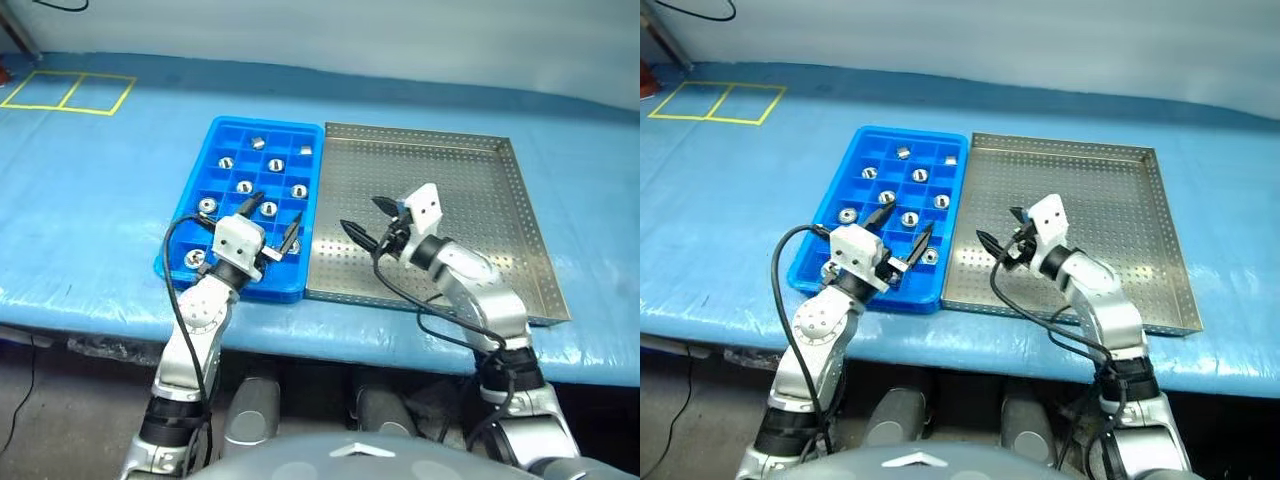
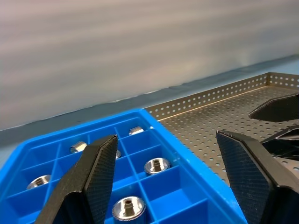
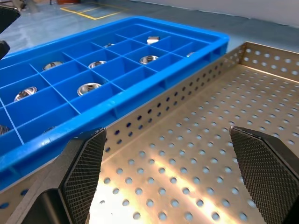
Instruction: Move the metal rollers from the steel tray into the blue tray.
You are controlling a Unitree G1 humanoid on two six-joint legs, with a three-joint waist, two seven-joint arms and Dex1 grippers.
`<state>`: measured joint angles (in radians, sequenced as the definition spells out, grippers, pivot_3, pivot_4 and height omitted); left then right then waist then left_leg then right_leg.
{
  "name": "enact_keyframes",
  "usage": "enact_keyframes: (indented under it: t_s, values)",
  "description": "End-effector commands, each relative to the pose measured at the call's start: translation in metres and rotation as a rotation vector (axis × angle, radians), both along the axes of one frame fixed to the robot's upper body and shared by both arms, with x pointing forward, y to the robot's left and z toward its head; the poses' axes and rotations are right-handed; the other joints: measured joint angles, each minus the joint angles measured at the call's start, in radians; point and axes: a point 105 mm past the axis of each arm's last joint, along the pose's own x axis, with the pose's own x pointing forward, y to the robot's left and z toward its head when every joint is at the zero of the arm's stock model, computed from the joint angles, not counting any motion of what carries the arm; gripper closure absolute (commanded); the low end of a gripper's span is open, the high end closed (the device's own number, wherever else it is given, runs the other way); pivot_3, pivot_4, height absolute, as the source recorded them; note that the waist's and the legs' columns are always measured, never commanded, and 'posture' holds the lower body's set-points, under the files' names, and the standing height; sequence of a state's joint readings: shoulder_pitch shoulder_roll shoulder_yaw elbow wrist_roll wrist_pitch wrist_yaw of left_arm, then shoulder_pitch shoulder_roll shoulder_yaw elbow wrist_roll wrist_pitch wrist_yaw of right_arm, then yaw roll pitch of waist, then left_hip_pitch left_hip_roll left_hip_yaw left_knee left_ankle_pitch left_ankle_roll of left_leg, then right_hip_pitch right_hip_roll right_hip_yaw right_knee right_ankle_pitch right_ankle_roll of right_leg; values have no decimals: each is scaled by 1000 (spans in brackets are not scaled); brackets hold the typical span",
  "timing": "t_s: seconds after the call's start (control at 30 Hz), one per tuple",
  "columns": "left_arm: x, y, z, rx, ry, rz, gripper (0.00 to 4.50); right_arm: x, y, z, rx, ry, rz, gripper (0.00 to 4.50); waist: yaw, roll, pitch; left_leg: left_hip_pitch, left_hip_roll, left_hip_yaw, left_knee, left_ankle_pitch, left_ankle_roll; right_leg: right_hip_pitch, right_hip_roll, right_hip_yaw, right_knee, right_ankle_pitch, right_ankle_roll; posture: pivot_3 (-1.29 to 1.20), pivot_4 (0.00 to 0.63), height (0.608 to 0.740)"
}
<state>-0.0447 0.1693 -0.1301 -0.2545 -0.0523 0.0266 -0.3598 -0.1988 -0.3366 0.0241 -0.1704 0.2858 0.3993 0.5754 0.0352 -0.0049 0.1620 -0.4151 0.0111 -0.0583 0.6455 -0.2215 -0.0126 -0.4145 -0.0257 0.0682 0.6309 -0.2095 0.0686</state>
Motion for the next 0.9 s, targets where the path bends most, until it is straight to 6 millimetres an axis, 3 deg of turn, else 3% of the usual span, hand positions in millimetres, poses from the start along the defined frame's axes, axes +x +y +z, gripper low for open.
enact_keyframes:
  t_s: [0.03,0.13,0.5,0.9]
  values:
    - [4,-11,5,-34,-23,-84,780,-9,-8,21,34,-86,-21,29,-20,0,0,0,0,0,0,0,0,0,0,0,0,0,0,1,150,740]
    - [9,-18,3,-63,-12,-142,45,-14,-20,25,75,-96,-77,0,-48,0,0,1,0,0,1,0,0,1,0,1,0,1,1,-40,150,740]
    - [12,-29,-3,-41,-2,-218,45,-25,-25,34,129,-133,-120,0,-94,0,0,2,0,1,2,0,0,2,0,2,2,1,1,-95,150,740]
    - [10,-30,-3,-45,-5,-220,45,-23,-21,34,130,-129,-110,0,-101,0,0,3,0,1,3,0,0,2,0,3,3,1,2,-79,150,740]
